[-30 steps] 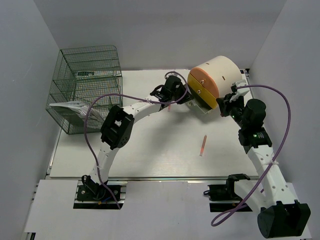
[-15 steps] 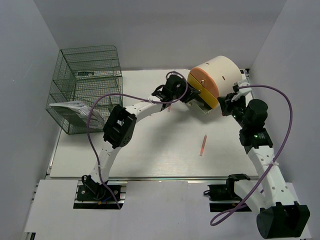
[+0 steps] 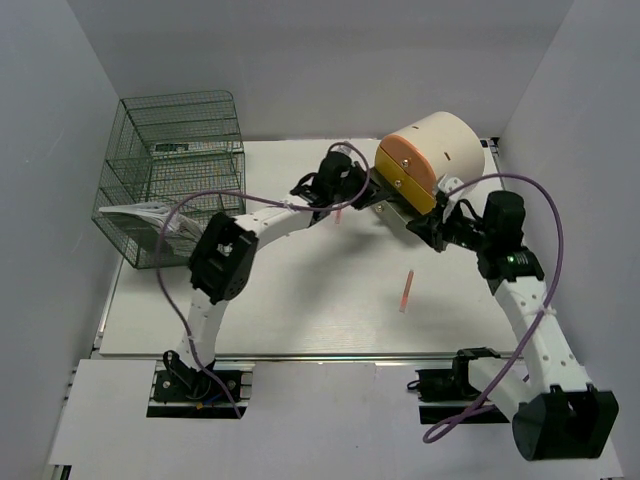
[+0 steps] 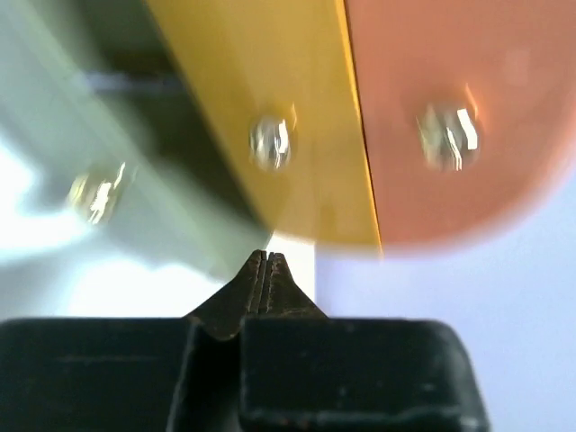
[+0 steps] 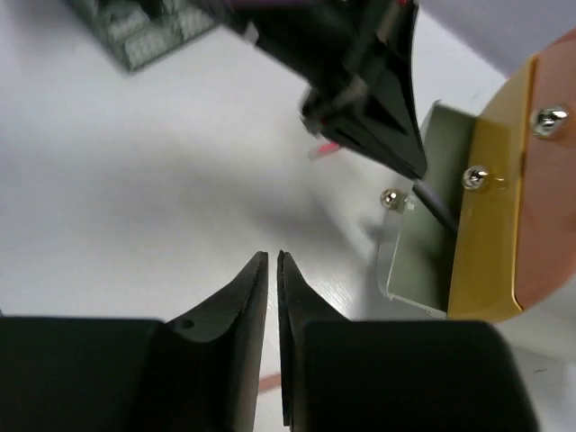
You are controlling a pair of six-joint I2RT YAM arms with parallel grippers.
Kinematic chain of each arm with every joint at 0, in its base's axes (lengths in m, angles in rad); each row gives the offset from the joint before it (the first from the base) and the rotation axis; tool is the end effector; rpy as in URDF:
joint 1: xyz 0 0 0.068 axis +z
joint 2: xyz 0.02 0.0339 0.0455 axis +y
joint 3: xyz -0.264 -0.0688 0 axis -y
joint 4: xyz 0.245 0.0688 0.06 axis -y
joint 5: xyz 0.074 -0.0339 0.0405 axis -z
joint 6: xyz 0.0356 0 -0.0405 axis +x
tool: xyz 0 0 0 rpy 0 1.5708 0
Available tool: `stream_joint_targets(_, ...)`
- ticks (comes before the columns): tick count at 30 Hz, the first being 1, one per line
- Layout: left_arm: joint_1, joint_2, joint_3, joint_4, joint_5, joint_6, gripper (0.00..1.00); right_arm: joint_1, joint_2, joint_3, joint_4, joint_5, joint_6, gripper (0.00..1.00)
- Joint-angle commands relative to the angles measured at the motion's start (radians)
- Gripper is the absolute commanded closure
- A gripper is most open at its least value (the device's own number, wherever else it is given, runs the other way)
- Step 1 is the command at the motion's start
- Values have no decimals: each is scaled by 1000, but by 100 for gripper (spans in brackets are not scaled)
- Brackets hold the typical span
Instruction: Organize the desk
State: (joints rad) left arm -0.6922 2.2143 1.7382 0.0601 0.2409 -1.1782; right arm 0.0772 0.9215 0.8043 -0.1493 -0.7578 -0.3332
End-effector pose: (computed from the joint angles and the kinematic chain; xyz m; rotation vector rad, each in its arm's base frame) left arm 0.3972 -0.3403 0.2219 -0.3734 2.2521 -1.3566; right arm 0.2045 0.0404 0.3284 -0.8594 1.5719 0.5098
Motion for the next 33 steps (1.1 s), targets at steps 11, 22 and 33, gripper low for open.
stream_joint_targets(11, 66, -1010, -805, -179, -93, 955, 28, 197, 302, 171, -611, 336, -185, 53)
stream_joint_targets(22, 66, -1268, -971, -213, -308, 1061, 18, 302, 434, 84, -526, 646, 78, 59)
stream_joint_targets(33, 46, -1335, -980, -232, -373, 1083, 18, 308, 611, 98, -475, 698, 149, 62)
